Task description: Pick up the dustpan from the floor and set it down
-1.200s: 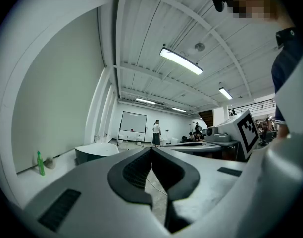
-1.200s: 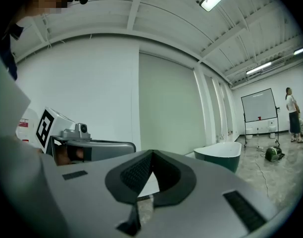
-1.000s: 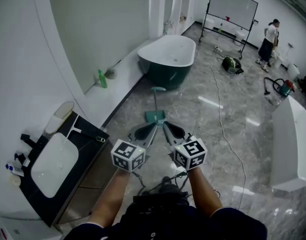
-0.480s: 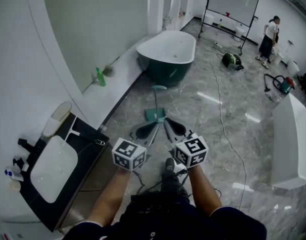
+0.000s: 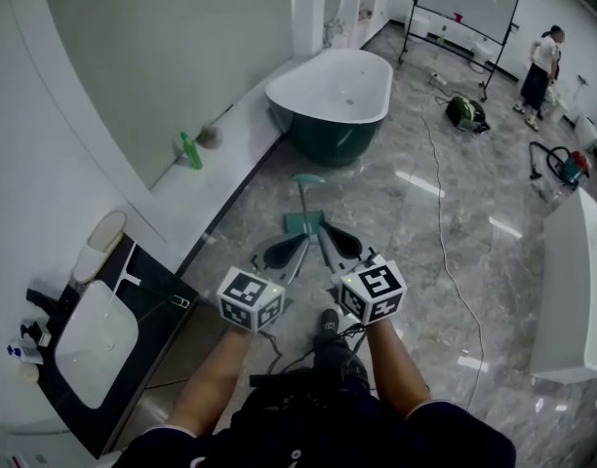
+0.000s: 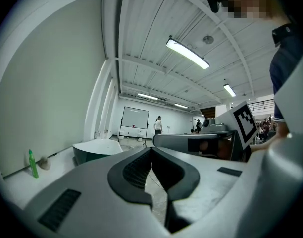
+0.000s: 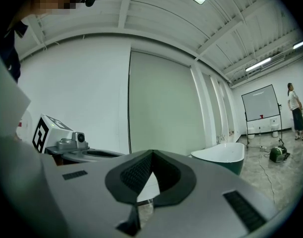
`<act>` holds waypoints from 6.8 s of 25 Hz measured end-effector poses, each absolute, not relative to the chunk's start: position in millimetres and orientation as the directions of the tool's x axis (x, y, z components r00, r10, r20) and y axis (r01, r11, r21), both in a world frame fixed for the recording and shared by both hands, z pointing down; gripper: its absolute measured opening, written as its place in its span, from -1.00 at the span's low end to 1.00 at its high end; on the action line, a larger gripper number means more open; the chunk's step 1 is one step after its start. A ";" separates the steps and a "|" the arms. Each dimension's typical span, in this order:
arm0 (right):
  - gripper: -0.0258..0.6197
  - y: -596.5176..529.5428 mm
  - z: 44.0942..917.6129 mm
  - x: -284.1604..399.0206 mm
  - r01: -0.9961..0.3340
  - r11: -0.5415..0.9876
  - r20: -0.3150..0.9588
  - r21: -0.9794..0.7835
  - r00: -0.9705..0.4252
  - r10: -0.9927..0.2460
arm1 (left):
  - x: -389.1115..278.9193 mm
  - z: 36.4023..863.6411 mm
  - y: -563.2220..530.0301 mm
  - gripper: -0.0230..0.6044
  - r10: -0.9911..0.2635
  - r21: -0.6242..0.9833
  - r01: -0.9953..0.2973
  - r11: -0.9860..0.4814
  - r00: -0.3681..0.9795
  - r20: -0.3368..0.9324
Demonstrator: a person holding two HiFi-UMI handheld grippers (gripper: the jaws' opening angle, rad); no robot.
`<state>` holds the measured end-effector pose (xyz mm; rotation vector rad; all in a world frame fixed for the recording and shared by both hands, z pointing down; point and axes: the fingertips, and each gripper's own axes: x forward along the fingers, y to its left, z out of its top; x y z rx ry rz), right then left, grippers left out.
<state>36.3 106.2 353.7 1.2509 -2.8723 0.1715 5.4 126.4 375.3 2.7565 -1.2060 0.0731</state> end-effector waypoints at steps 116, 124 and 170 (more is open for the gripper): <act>-0.66 -247.9 394.3 73.3 -0.873 0.487 0.116 -0.033 -0.488 -0.865 | 0.5 406.6 -211.2 -0.88 -0.709 0.175 -0.727 -0.664 0.686 0.164; -0.66 -243.6 366.3 86.3 -0.870 0.492 0.061 -0.035 -0.493 -0.868 | 12.5 381.1 -206.2 -0.88 -0.702 0.151 -0.712 -0.686 0.702 0.121; -0.67 -293.0 543.5 35.3 -0.869 0.492 0.404 -0.051 -0.468 -0.786 | -54.8 495.5 -220.2 -0.88 -0.693 0.177 -0.758 -0.627 0.647 0.317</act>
